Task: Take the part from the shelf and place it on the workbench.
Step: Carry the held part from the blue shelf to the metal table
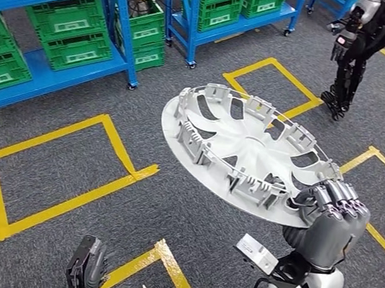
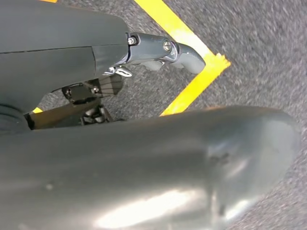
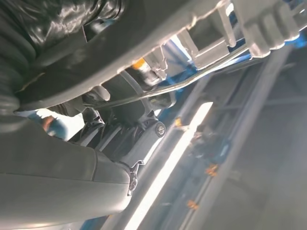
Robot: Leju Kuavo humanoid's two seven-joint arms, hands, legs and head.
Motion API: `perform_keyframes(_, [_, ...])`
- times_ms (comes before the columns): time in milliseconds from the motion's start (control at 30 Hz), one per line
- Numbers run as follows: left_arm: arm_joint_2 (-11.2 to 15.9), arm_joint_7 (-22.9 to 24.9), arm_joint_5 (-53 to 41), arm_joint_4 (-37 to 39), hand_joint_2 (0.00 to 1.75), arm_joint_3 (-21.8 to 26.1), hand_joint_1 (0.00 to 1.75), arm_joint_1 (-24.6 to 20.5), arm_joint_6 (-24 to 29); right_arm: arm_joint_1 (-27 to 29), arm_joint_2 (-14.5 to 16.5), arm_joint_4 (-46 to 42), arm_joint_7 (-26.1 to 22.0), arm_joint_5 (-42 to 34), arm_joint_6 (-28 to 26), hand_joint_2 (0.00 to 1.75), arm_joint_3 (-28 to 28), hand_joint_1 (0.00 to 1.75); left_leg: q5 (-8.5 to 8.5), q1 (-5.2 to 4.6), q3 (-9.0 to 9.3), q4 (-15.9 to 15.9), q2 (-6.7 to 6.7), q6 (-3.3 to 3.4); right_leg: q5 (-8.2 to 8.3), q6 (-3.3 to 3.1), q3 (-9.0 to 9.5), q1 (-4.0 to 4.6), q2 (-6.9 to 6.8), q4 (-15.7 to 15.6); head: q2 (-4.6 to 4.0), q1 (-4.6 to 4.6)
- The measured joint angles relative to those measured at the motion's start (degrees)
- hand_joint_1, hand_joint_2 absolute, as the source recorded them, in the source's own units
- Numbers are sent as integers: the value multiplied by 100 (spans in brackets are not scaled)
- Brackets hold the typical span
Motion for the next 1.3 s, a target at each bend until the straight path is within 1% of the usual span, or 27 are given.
perform_keyframes(33, [-4, 9, -10, 1, 0, 0, 0, -11, 0, 1, 0, -22, 2, 13, 0, 175, -9, 175, -7, 0, 4, 3, 76, -10, 158, -5, 177, 0, -48, -290, 0, 1])
perform_keyframes(100, [-9, 26, -29, 1, 0, 2, 0, -29, 1, -1, 0, -84, 1, 40, 0, 175, -26, 175, -38, -19, 12, 25, 201, -55, 409, -39, 618, 33, -296, -1056, 0, 3])
perform_keyframes(167, [-6, 47, -56, 1, 0, 6, 0, -35, 6, -4, 0, -147, -2, 66, 0, 175, -45, 175, -61, -59, 14, 53, 307, -107, 459, -122, 821, 75, -442, -1419, 0, -8])
perform_keyframes(233, [-4, 69, -80, 1, 0, 9, 0, -41, 13, 3, 0, -207, 0, 90, 0, 175, -78, 175, -71, -76, 21, 64, 420, -143, 471, -211, 807, 83, -328, -1425, 0, -20])
perform_keyframes(267, [-4, 75, -85, 1, 0, 10, 0, -49, 16, 7, 1, -239, 0, 106, 0, 175, -97, 175, -106, -67, 19, 82, 402, -166, 483, -243, 796, 74, -265, -1429, 0, -23])
perform_keyframes(333, [-1, 78, -97, 2, 0, 15, 0, -61, 17, 6, 2, -299, 1, 135, 0, 175, -130, 175, -339, -38, -89, 382, 151, -210, 509, -310, 790, 48, -136, -1445, 0, -38])
perform_keyframes(400, [8, 85, -118, 11, 0, 20, 0, -45, 17, -1, 2, -347, 1, 151, 0, 175, -162, 175, -710, -20, -395, 1105, -142, -227, 520, -353, 787, 43, 7, -1447, 0, -53])
perform_keyframes(433, [11, 89, -127, 19, 0, 21, 0, -33, 17, -1, 2, -366, -1, 156, 0, 175, -181, 175, -837, -20, -557, 1461, -196, -227, 524, -364, 786, 48, 90, -1447, 0, -56])
perform_keyframes(467, [13, 92, -138, 25, 0, 22, 0, -25, 17, -1, 2, -383, -1, 160, 0, 175, -203, 175, -867, -21, -663, 1672, -220, -222, 528, -368, 786, 54, 177, -1446, 0, -55])
perform_keyframes(500, [12, 93, -144, 30, 0, 22, 0, -25, 17, -1, 2, -399, -1, 161, 0, 175, -226, 175, -787, -21, -681, 1680, -234, -209, 532, -369, 787, 61, 264, -1444, 0, -55])
perform_keyframes(567, [12, 94, -152, 31, 0, 24, 0, -41, 17, -2, 3, -438, -1, 161, 0, 175, -267, 175, -373, -21, -453, 1114, -347, -155, 541, -365, 792, 67, 434, -1437, 0, -55])
perform_keyframes(633, [20, 97, -159, 33, 0, 28, 0, -58, 17, -14, 4, -483, -1, 158, 0, 175, -303, 175, -65, -8, -166, 443, -635, -89, 558, -335, 773, 62, 582, -1425, 0, -51])
perform_keyframes(667, [22, 104, -166, 34, 0, 30, 0, -64, 16, -22, 4, -508, -1, 154, 0, 175, -321, 175, -24, -8, -89, 246, -743, -72, 576, -303, 739, 48, 647, -1418, 0, -56])
perform_keyframes(700, [19, 113, -175, 36, 0, 31, 0, -69, 14, -28, 4, -526, 0, 150, 0, 175, -339, 175, -45, -12, -66, 170, -776, -66, 599, -264, 701, 33, 712, -1417, 0, -58])
perform_keyframes(767, [-3, 127, -193, 36, 0, 34, 0, -87, 9, -27, 4, -556, 1, 144, 0, 175, -378, 175, -45, -12, -56, 86, -661, -64, 636, -186, 625, 6, 809, -1425, 0, -71])
perform_keyframes(800, [-14, 131, -199, 36, 0, 38, 0, -104, 6, -27, 4, -570, 1, 140, 0, 175, -398, 175, -26, 0, -50, 54, -589, -50, 608, -157, 579, 13, 737, -1387, 0, -60])
perform_keyframes(833, [-25, 134, -203, 36, 0, 43, 0, -122, 3, -29, 4, -583, 1, 136, 0, 175, -413, 175, -6, 13, -42, 22, -512, -32, 517, -131, 496, 23, 587, -1254, 0, -41])
perform_keyframes(900, [-45, 147, -208, 36, 0, 48, 0, -133, -3, -34, 4, -602, -1, 125, 0, 175, -428, 175, 13, 15, -34, -9, -347, -3, 184, -79, 203, 35, 204, -653, 0, -3])
perform_keyframes(967, [-55, 164, -209, 37, 0, 49, 0, -120, -3, -33, 4, -604, -3, 121, 0, 175, -435, 175, 7, 8, -38, -5, -165, 3, -78, -30, -103, 18, 46, 13, 0, 6])
perform_keyframes(1000, [-56, 169, -209, 38, 0, 49, 0, -120, -3, -32, 4, -605, -3, 119, 0, 175, -443, 175, 3, 7, -38, -4, -73, 0, -73, -12, -143, 9, 17, 121, 0, 6])
perform_keyframes(1033, [-61, 172, -209, 38, 0, 50, 0, -126, -2, -30, 4, -605, -2, 118, 0, 175, -452, 175, -3, 8, -37, -2, 9, -8, 34, 0, -59, -1, -12, -6, 0, 6])
perform_keyframes(1067, [-68, 172, -209, 38, 0, 50, 0, -135, -2, -29, 4, -608, 0, 116, 0, 175, -463, 175, -14, 9, -29, 2, 81, -25, 210, 5, 144, -9, -77, -347, 0, 7])
perform_keyframes(1100, [-75, 172, -209, 38, 0, 50, 0, -143, -2, -29, 4, -612, 1, 115, 0, 175, -473, 175, -30, 3, -20, 9, 145, -49, 344, 7, 383, -1, -207, -763, 0, 7])
perform_keyframes(1167, [-80, 173, -209, 38, 0, 51, 0, -151, -2, -33, 4, -624, 0, 114, 0, 175, -488, 175, -62, -28, -9, 38, 246, -108, 485, -53, 731, 27, -382, -1344, 0, 1])
perform_keyframes(1200, [-80, 174, -209, 38, 0, 51, 0, -151, -2, -35, 4, -628, 0, 114, 0, 175, -496, 175, -70, -45, -3, 46, 290, -132, 473, -96, 775, 45, -399, -1423, 0, -3])
perform_keyframes(1267, [-84, 178, -209, 37, 0, 52, 0, -160, -2, -35, 5, -633, 1, 114, 0, 175, -513, 175, -83, -52, 15, 45, 385, -174, 490, -189, 764, 51, -261, -1420, -1, -8])
perform_keyframes(1300, [-88, 179, -209, 37, 0, 52, 0, -169, -3, -35, 8, -637, 1, 115, 0, 175, -520, 175, -123, -40, 17, 65, 359, -199, 496, -221, 758, 45, -203, -1424, -1, -12])
